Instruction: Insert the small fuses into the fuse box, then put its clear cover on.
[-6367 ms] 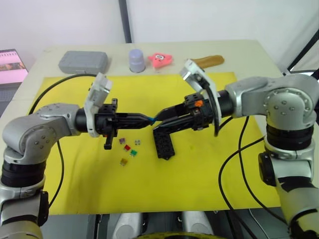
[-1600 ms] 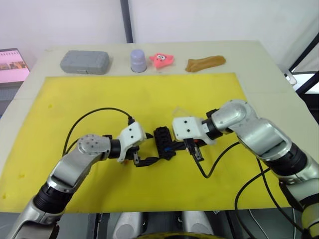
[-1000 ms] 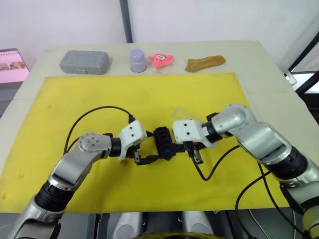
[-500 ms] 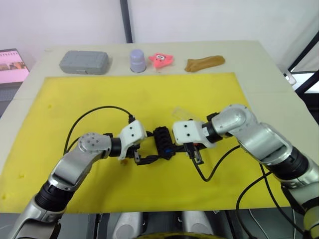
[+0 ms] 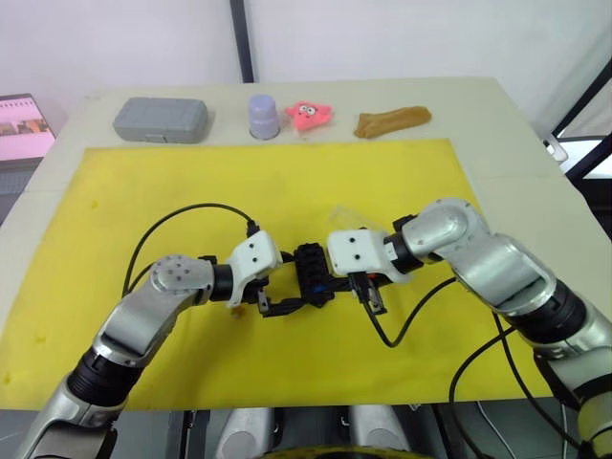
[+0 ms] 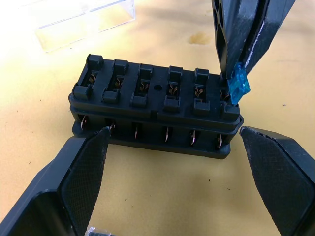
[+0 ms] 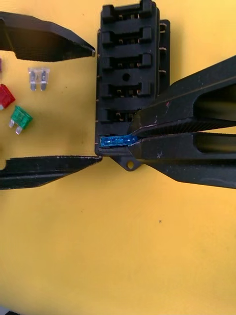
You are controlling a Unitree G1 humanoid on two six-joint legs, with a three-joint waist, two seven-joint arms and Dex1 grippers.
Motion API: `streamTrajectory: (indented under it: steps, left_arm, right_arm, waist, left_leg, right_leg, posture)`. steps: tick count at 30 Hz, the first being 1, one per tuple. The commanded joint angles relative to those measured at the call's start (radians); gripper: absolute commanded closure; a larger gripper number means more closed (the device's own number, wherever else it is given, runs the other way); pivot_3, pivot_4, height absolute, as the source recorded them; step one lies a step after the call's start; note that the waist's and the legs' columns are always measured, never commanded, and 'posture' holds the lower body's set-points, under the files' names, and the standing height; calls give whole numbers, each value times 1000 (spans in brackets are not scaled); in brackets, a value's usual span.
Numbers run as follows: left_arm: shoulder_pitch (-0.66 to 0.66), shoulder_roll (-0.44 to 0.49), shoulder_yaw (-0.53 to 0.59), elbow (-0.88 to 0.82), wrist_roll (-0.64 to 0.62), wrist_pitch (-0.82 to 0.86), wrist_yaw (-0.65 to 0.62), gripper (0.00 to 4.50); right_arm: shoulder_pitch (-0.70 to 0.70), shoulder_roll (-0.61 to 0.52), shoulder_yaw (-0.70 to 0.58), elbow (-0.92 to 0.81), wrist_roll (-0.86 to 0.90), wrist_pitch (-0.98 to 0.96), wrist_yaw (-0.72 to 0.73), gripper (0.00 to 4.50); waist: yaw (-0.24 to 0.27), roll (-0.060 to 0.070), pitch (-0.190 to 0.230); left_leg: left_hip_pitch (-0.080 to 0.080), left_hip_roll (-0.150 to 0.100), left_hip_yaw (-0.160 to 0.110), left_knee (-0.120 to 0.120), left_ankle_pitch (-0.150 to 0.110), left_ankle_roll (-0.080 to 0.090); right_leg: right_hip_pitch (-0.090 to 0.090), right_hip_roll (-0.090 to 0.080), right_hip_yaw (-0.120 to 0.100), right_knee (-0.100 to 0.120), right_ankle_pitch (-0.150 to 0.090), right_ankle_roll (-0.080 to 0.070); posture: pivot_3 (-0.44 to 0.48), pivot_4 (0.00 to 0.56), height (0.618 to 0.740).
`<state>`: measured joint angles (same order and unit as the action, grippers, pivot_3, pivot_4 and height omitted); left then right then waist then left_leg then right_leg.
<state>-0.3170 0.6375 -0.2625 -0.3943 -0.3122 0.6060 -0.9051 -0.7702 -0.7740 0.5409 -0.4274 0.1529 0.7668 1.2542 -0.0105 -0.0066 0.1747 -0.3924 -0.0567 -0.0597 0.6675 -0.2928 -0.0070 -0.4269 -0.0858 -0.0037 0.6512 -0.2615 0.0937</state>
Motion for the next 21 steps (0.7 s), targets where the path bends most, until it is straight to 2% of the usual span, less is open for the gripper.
streamTrajectory:
  steps: [1, 21]
  left_arm:
    - [-4, -1, -4, -27, 5, -11, 3, 70]
    - [-3, -5, -1, -29, 11, -9, 0, 70]
  right_arm:
    - [-24, 2, -25, -11, 9, 1, 1, 4500]
    - [20, -17, 5, -19, -20, -1, -2, 4500]
  waist:
    - [0, 0, 0]
    - [0, 0, 0]
  left_leg:
    - [0, 0, 0, 0, 0, 0]
    - [0, 0, 0, 0, 0, 0]
  right_leg:
    - [0, 0, 0, 0, 0, 0]
    - [0, 0, 0, 0, 0, 0]
  posture:
    - [0, 150, 731]
    - [0, 150, 731]
